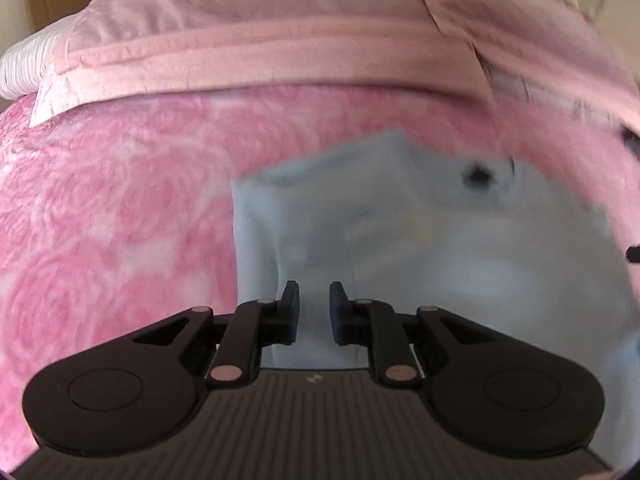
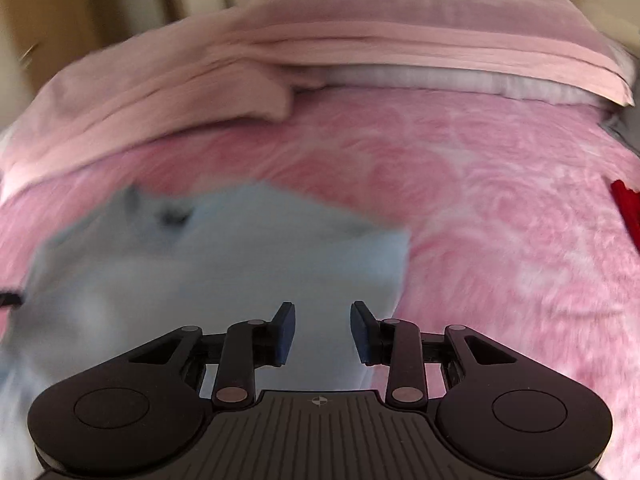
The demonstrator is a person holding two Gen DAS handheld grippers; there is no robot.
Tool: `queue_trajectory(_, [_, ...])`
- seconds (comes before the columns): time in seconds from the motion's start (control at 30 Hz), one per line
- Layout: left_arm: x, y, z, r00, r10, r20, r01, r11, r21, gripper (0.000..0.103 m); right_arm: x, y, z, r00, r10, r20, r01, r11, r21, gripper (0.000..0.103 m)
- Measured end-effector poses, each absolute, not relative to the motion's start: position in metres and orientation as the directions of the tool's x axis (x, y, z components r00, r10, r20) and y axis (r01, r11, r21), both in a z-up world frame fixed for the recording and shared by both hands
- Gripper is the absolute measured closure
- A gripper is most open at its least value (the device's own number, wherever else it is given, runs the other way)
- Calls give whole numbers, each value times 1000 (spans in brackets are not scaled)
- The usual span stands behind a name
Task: Fold clothes
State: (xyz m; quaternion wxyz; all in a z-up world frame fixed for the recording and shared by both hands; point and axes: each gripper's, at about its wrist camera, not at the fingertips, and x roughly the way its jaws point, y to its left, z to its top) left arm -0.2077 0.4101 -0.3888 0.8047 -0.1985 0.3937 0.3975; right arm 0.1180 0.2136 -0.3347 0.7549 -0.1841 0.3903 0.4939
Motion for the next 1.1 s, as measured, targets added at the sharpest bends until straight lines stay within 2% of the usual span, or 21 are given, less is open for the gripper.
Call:
queue_trajectory(0.13, [-238, 387, -396, 331, 468, -820, -817, 577, -1, 89, 84, 171, -365, 234, 457, -858, -904, 427, -18, 69])
queue_trajectory(0.23, [-263, 372, -379, 314, 478, -821, -838, 546, -3, 94, 81, 139, -355, 249, 396, -884, -862, 506, -16, 68])
queue_trajectory(0.37, [-290, 342, -363, 383, 448, -808, -806, 590, -55, 94, 49, 107, -322, 283, 471, -835, -872, 489, -20, 68])
queue_trajectory(0.43, [-299, 325, -369, 384, 420, -822, -776, 629, -41, 94, 21, 95, -319, 228, 510, -829, -902, 432, 17, 69])
queue_trajectory(0.53, [-321, 301, -385, 327, 372, -869, -757, 653, -6, 94, -14, 76, -347, 194, 399, -896, -903, 430, -4, 69])
queue_trajectory(0.7, [-377, 263, -377, 312, 310, -898, -725, 689, -13, 94, -58, 13, -342, 248, 344, -906, -805, 593, 5, 69])
queue_trajectory(0.83, [-414, 240, -332, 292, 278, -915, -730, 683, -25, 94, -100, -12, -312, 218, 250, -943, -746, 666, 4, 68])
queue_trajectory(1.0, [-440, 222, -249, 314, 315, -896, -740, 672, -24, 93, -153, -11, -234, 186, 376, -908, -731, 670, 127, 68])
queue_trajectory(1.07, [-444, 216, -218, 318, 337, -886, -747, 665, -15, 86, -168, -3, -202, 191, 418, -888, -750, 646, 143, 68])
queue_trajectory(1.1, [-444, 213, -202, 317, 350, -882, -750, 662, -8, 84, -175, 0, -187, 196, 437, -878, -758, 636, 147, 64])
